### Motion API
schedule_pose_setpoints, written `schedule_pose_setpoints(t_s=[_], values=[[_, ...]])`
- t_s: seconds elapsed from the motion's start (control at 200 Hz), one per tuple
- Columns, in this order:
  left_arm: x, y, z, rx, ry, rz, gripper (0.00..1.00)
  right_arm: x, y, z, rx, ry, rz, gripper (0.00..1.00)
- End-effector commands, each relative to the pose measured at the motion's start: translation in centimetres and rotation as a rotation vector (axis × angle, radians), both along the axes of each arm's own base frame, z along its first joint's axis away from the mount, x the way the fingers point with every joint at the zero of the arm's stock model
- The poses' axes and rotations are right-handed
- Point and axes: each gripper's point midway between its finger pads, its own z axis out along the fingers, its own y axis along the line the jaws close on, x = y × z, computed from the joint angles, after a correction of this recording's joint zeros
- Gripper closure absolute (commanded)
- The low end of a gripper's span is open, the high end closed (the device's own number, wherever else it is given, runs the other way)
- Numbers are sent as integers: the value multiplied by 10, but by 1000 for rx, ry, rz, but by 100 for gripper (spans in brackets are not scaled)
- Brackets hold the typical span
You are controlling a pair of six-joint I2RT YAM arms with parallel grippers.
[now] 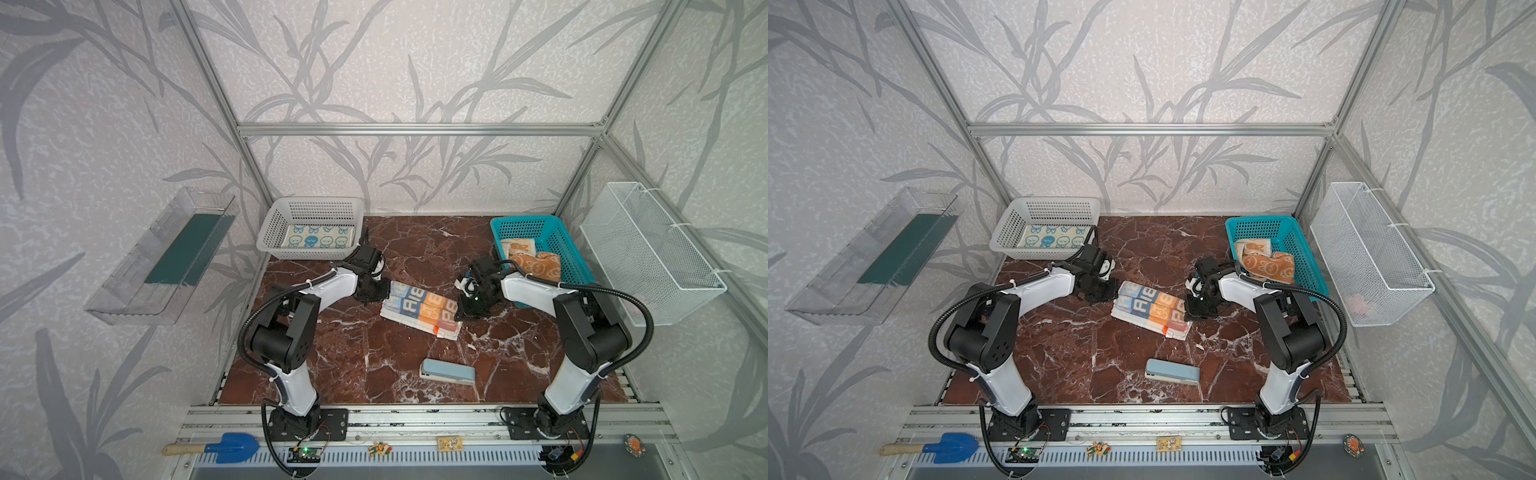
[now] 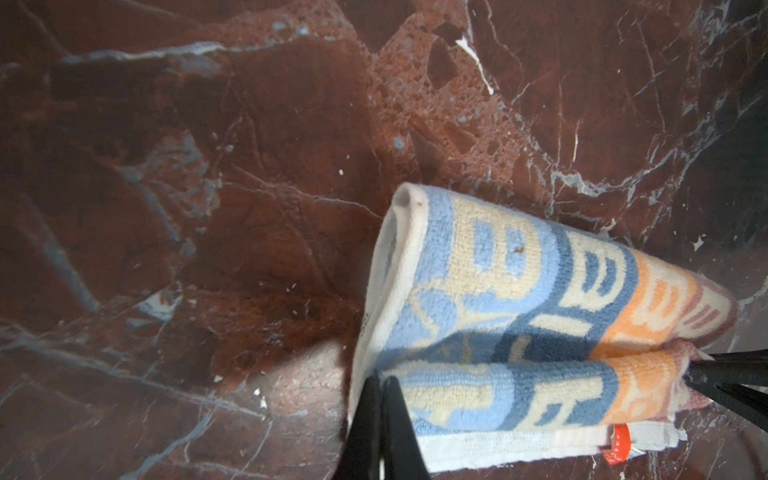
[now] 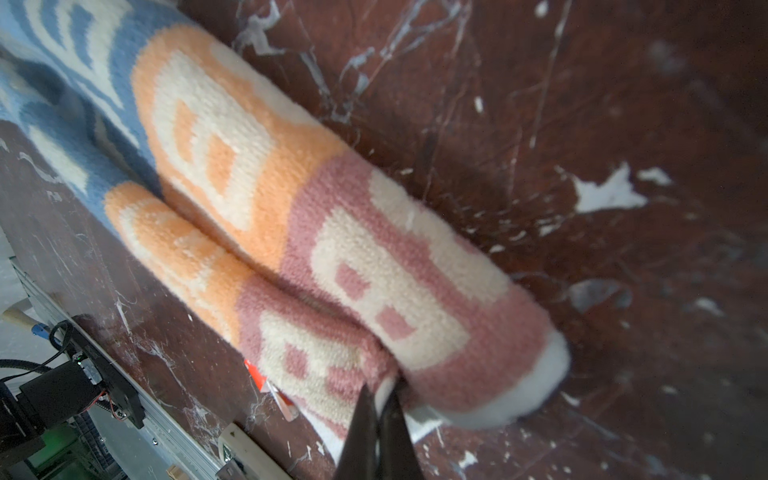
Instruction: Fold and stack the towels
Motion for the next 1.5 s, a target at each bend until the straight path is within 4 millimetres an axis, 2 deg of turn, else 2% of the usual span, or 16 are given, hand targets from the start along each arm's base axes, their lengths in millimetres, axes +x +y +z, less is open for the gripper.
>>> schedule_pose_setpoints(t_s=[0.0,0.075,0.195,0.21,0.375,0.43,0.57,0.73,0.815,0.995,1.035,1.055,1.13,1.335,1.43,1.499], values=[[0,-4,4,-16,-7,-3,85,0,-2,1,-16,-8,4,87],[-3,-8,9,-31,-10,-14,76,0,0,7,-6,-20,11,79],[-7,-13,26,-47,-43,-30,67,-1,3,19,6,-48,23,58],[-7,-14,29,-49,-46,-31,65,-1,4,28,14,-72,24,56],[-11,-23,64,-95,-107,-52,48,-2,4,63,42,-141,19,31],[-11,-26,73,-116,-117,-47,39,-1,6,73,63,-158,12,22],[-4,-42,77,-224,-82,4,26,-3,23,79,146,-144,5,11],[-3,-66,57,-325,-15,48,16,-15,54,68,193,-118,55,4],[-9,-69,41,-318,15,60,13,-20,60,54,233,-69,30,3],[-27,-62,3,-296,102,91,10,-33,50,14,180,21,17,2],[-32,-61,-5,-286,120,94,9,-34,47,11,170,24,19,1],[-34,-60,-8,-280,128,96,8,-36,44,1,151,49,14,1],[-42,-57,-17,-259,145,99,7,-30,31,-10,129,87,-29,1],[-45,-59,-20,-253,153,100,4,-1,-3,-22,-14,139,-96,0],[-38,-62,-4,-254,119,85,3,11,-4,-15,-15,134,-95,0],[-31,-59,15,-227,61,59,1,21,1,0,17,93,-78,1]])
